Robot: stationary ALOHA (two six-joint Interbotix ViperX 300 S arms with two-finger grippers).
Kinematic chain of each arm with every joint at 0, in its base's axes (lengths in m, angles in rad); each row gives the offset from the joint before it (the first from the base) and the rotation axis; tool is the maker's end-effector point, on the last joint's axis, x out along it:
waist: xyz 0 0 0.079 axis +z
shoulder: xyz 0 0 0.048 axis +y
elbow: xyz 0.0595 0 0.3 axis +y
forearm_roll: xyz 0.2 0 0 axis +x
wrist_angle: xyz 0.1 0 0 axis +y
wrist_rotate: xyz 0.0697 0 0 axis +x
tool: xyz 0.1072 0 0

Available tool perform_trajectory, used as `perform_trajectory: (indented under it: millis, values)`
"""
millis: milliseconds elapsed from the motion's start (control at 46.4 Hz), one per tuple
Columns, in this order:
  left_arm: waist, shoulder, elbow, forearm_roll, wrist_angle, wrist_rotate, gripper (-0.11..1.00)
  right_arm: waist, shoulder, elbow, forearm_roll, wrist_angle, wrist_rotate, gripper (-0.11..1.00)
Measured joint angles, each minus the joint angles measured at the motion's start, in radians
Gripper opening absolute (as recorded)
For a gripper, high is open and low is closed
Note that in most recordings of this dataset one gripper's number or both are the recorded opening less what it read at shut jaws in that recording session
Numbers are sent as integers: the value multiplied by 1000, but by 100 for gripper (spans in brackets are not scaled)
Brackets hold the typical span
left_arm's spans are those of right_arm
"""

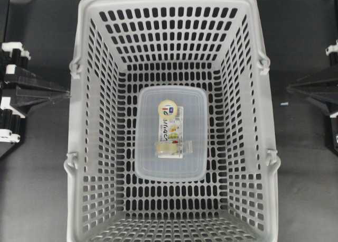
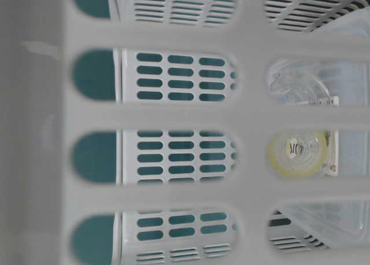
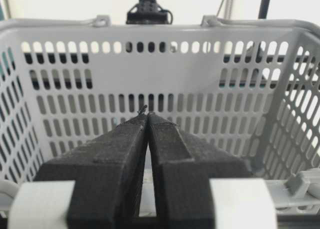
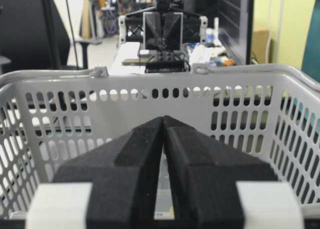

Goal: Pick up the tape dispenser from the shopping basket with the left arm.
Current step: 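Lower the left gripper into the basket toward the clear tape dispenser, then close the left gripper around the tape dispenser's tape roll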

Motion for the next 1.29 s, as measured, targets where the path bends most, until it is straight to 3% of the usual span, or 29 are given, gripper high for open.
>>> perform_trajectory:
  millis: [65, 237, 388, 646, 690, 797, 905, 991, 1099, 1142, 1293]
  values:
    - [-2, 5, -15, 11, 26, -17, 1, -2, 0, 2, 0, 0, 2, 0]
    - [-5, 86, -238, 35, 305, -86, 0, -5, 0, 0, 5, 2, 15, 0]
    - [-49, 244, -433, 35, 518, -89, 0, -5, -2, 0, 6, 28, 35, 0]
    - [-52, 552, -680, 37, 741, -87, 0, -5, -9, -6, 5, 114, 48, 1]
    - [-57, 594, -715, 35, 772, -86, 0, -6, -12, -6, 5, 120, 48, 4]
    - [-67, 681, -792, 37, 845, -91, 2, -6, -21, -8, 6, 137, 48, 29]
    - [-67, 747, -847, 37, 922, -109, 23, -6, -31, -9, 6, 158, 48, 60]
    - [-72, 798, -879, 37, 966, -112, 49, -5, -34, -11, 6, 170, 48, 73]
    - [-91, 851, -908, 37, 1005, -112, 79, -6, -38, -9, 6, 179, 48, 72]
    - [-97, 871, -916, 37, 1012, -112, 86, -6, -41, -11, 6, 181, 48, 72]
    - [-120, 957, -931, 37, 1022, -112, 88, -6, -51, -9, 6, 183, 48, 72]
